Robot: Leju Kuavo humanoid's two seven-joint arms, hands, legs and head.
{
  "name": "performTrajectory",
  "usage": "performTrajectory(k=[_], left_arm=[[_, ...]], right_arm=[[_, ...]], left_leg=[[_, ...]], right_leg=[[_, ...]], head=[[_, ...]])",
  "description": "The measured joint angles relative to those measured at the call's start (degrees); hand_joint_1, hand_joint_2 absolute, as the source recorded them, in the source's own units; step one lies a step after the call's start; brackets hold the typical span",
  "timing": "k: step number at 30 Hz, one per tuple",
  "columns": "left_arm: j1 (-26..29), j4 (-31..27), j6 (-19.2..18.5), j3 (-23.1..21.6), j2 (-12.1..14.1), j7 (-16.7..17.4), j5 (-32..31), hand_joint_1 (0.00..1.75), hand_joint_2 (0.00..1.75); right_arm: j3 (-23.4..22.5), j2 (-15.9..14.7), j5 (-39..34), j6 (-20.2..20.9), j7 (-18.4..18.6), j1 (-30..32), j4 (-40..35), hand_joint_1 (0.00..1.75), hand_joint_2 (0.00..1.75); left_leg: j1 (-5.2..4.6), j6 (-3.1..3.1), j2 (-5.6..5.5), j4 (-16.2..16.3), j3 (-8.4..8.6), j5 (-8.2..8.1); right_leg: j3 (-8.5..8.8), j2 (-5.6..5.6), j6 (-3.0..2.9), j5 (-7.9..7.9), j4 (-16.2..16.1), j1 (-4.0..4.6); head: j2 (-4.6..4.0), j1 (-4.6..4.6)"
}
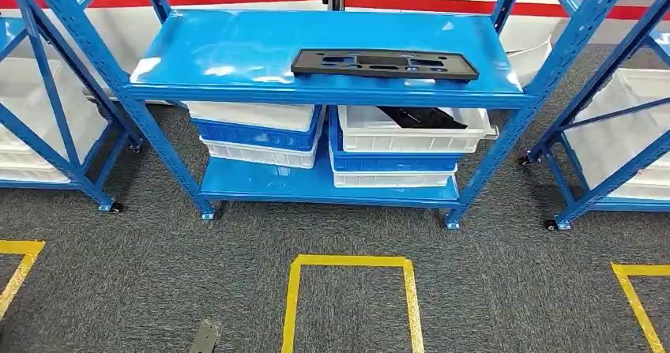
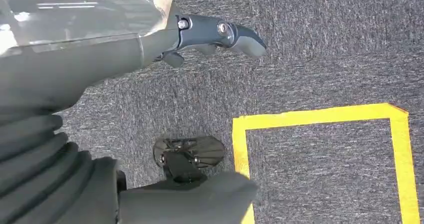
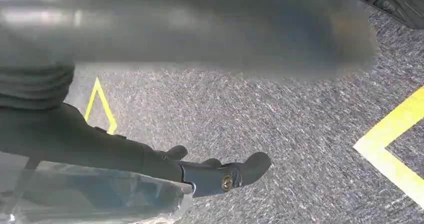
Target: Take the parts from the cabinet and place them on the table.
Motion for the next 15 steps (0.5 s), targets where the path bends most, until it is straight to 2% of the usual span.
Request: performTrajectory(k=[11, 15], left_arm=[[0.0, 0.0, -0.5, 0.0, 0.0, 0.0, 0.4, 0.00, 1.75], [1.1, -0.5, -1.7, 0.3, 0.2, 1.4, 0.4, 0.00, 1.75]], right_arm=[[0.0, 0.1, -0.2, -0.4, 1.0, 0.3, 0.0, 0.00, 1.75], [0.0, 0.1, -5.2, 0.2, -0.2, 2.2, -0.5, 0.00, 1.75]], left_leg=[[0.25, -0.01, 0.00, 0.0, 0.00, 0.01], [0.28, -0.02, -0.02, 0.0, 0.01, 0.00]], right_leg=[[0.05, 0.01, -0.01, 0.00, 0.0, 0.04], [0.10, 0.00, -0.04, -0.03, 0.0, 0.06]], head=[[0.00, 0.00], [0.00, 0.02]])
